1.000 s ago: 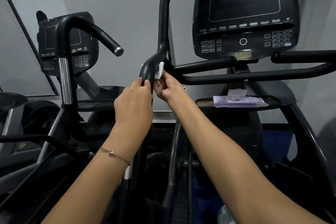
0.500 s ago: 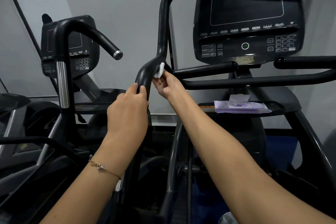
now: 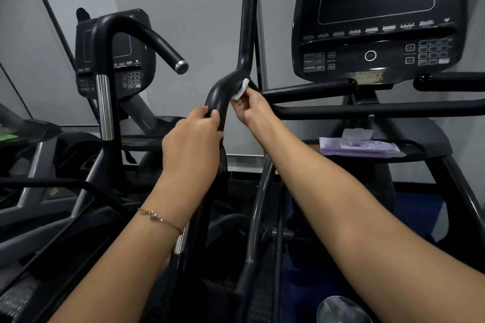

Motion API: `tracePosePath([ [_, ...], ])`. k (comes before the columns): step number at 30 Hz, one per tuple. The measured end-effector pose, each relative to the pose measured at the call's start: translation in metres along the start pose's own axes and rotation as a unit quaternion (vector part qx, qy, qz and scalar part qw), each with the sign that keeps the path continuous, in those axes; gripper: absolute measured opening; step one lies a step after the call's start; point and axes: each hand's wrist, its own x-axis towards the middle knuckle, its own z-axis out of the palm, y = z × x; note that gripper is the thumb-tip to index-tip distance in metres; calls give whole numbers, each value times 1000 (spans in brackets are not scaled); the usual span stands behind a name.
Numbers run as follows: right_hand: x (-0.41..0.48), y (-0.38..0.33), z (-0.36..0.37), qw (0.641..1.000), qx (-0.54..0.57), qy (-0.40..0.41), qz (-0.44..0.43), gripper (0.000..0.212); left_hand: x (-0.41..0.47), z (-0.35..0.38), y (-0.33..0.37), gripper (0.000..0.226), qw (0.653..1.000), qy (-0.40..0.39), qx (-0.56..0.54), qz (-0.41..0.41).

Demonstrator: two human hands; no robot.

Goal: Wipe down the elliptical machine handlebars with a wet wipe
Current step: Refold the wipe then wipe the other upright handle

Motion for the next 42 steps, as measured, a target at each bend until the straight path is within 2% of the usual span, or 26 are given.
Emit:
tracePosePath([
  [5, -37, 9, -24, 992, -93, -82, 15, 23, 0, -2, -4, 37, 999, 2, -53, 2],
  [8, -57, 15, -35, 965, -215, -148, -14, 17, 0, -2, -6, 40, 997, 5, -72, 0],
  [10, -67, 24, -46, 950, -261, -165, -41, 22, -5, 0, -12, 44, 993, -12, -119, -17],
  [13, -89, 44, -69, 954, -255, -154, -41, 30, -29, -2, -24, 51, 974, -34, -214, -63],
  [20, -178, 110, -124, 925, -363, -102, -55, 32, -90, -7, -40, 47, 951, -110, -249, -150],
  [24, -217, 137, -142, 885, -449, -81, -94, 23, -114, -8, -50, 42, 940, -134, -270, -158],
  [28, -217, 134, -124, 879, -455, -20, -139, 21, -133, -6, -62, 40, 923, -147, -307, -180],
  [32, -234, 160, -137, 847, -491, -10, -202, 31, -135, -3, -65, 35, 923, -136, -313, -179],
  [35, -248, 168, -145, 838, -510, -14, -192, 32, -131, -4, -67, 36, 914, -161, -324, -181],
  [38, -244, 160, -131, 834, -521, 16, -183, 30, -126, -7, -66, 34, 917, -182, -311, -170],
  [42, -265, 175, -138, 802, -564, 16, -196, 15, -125, -9, -67, 27, 914, -189, -318, -169],
])
